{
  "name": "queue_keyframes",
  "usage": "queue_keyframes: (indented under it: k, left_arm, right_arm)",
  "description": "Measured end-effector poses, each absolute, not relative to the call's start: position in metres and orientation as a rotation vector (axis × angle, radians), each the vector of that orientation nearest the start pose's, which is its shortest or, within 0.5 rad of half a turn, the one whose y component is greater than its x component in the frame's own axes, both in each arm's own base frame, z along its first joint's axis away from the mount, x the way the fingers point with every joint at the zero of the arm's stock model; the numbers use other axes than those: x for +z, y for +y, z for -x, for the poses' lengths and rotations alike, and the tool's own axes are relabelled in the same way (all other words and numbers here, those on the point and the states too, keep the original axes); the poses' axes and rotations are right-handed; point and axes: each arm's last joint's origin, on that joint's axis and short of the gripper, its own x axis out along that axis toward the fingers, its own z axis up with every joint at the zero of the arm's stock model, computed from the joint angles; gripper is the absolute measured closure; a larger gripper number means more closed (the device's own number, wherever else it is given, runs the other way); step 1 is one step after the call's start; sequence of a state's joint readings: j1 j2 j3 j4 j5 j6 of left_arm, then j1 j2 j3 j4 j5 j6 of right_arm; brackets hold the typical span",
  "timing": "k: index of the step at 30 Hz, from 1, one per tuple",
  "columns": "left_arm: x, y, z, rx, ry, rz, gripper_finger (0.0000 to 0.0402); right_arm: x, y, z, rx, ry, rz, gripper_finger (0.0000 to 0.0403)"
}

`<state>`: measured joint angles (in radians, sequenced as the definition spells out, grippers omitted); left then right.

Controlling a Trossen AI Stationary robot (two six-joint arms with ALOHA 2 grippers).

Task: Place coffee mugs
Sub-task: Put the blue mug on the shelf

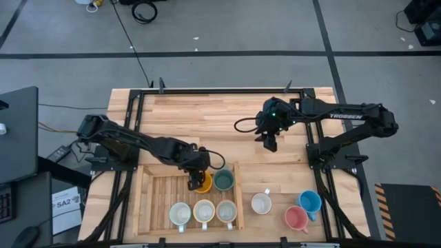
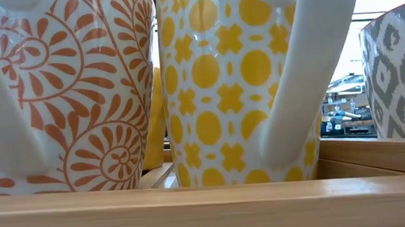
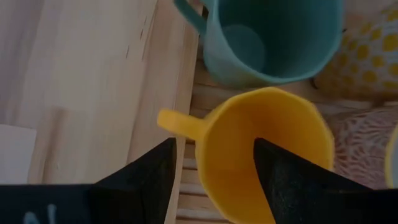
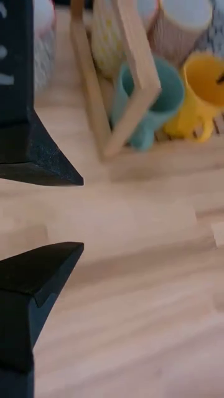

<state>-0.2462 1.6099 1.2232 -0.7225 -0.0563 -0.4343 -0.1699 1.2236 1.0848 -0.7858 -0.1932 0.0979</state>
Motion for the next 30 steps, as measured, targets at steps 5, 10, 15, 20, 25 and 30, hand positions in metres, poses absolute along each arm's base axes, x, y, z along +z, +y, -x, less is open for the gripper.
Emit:
queue_keyframes:
  k: [5,10,15,20,25,30]
  left_arm:
    - [0.257,-0.076,-0.308,0.06,1.069,0.231,0.018]
    - [0.263,-0.075,-0.304,0.055,1.057,0.231,0.018]
    - [0.264,-0.074,-0.303,0.069,1.042,0.225,0.018]
    - [0.265,-0.074,-0.303,0.077,1.037,0.213,0.018]
    - [0.264,-0.074,-0.303,0.077,1.037,0.213,0.018]
    - [0.264,-0.074,-0.303,0.077,1.038,0.212,0.018]
  right_arm:
    - [0.309,-0.022,-0.235,0.057,0.939,-0.334,0.024]
    - [0.309,-0.007,-0.232,0.09,0.996,-0.403,0.024]
    - [0.306,0.011,-0.222,0.084,1.111,-0.466,0.024]
    - [0.306,0.028,-0.209,0.008,1.21,-0.544,0.024]
    - [0.307,0.045,-0.197,-0.074,1.264,-0.586,0.024]
    - [0.306,0.064,-0.183,-0.174,1.327,-0.636,0.024]
